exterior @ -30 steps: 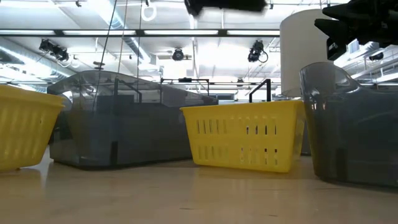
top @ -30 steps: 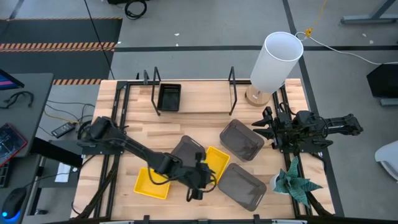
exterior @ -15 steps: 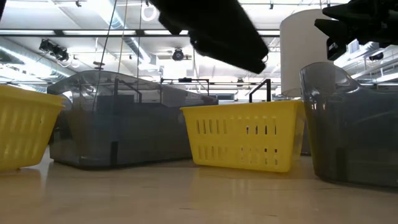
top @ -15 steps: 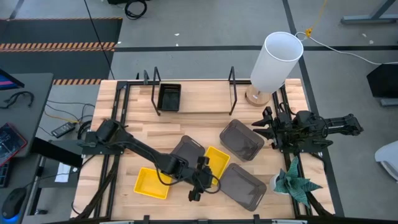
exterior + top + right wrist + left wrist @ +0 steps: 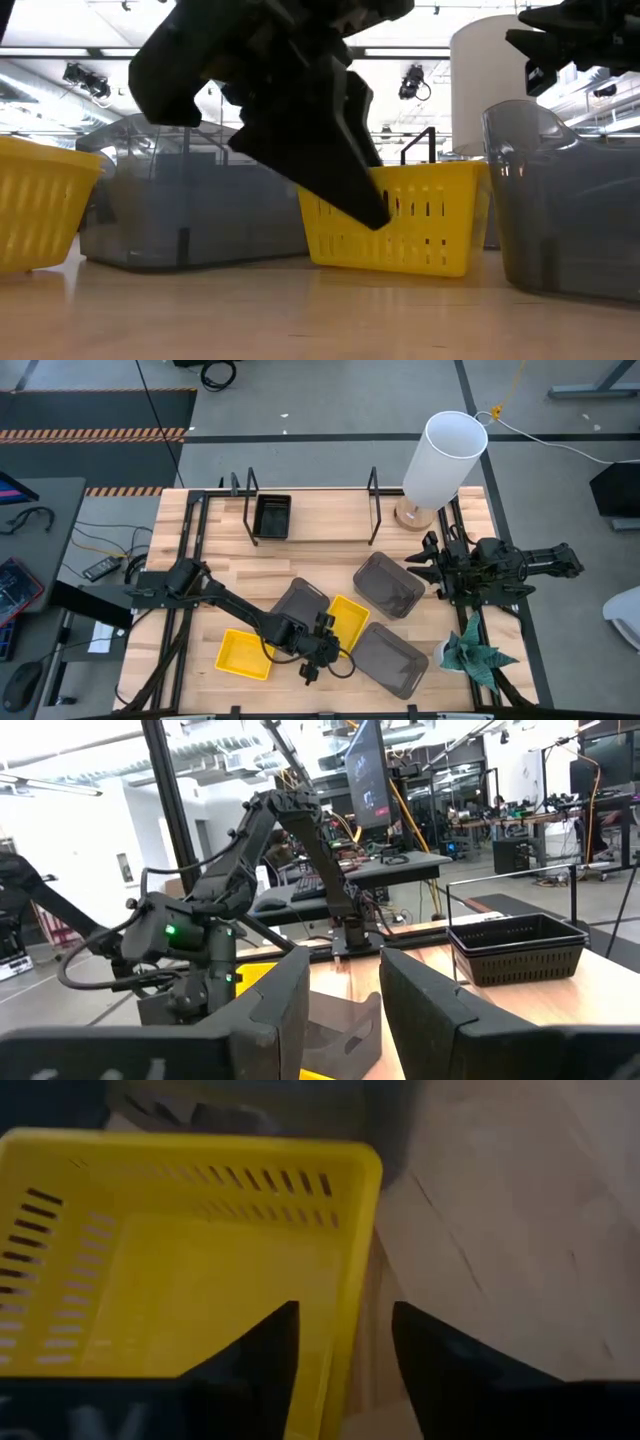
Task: Stack baskets on shelf by color
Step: Stack the right yellow bin on top of the left yellow bin
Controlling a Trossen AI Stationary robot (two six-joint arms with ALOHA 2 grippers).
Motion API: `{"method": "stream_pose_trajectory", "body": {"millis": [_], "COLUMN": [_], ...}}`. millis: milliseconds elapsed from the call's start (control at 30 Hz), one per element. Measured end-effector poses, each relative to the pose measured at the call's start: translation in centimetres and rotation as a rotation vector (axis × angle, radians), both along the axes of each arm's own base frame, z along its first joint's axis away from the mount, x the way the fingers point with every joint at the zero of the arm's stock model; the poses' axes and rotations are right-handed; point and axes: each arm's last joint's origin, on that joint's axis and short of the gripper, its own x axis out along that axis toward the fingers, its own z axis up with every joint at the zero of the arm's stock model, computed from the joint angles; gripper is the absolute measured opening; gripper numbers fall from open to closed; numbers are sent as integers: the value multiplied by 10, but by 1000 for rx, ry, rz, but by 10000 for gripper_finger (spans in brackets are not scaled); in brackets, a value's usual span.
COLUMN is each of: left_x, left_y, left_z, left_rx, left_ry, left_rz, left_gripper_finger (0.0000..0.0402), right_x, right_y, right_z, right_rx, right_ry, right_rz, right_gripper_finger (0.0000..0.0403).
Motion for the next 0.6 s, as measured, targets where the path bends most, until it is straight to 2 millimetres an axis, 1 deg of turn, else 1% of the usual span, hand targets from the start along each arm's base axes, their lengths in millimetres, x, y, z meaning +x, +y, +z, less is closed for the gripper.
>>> {"method": "stream_pose_trajectory", "body": {"millis": [133,367,467,600], "left_x": [0,1,5,10], "left_y": [0,0,-2,-3], "left_z": [0,2,11,28], "left_rx": [0,-20,-19,28], "left_ry": [0,1,0,-4], "left_rz": [2,25,29,29], "left_gripper_finger": [119,18,10,8], "right_x": [0,0,0,0], "right_y": [0,0,0,0], "right_z": [0,0,0,0], "right_rx": [0,0,0,0], "right_ry": [0,0,0,0], "right_rz": [0,0,1,0], "right_gripper_finger": [130,130,130,130]}}
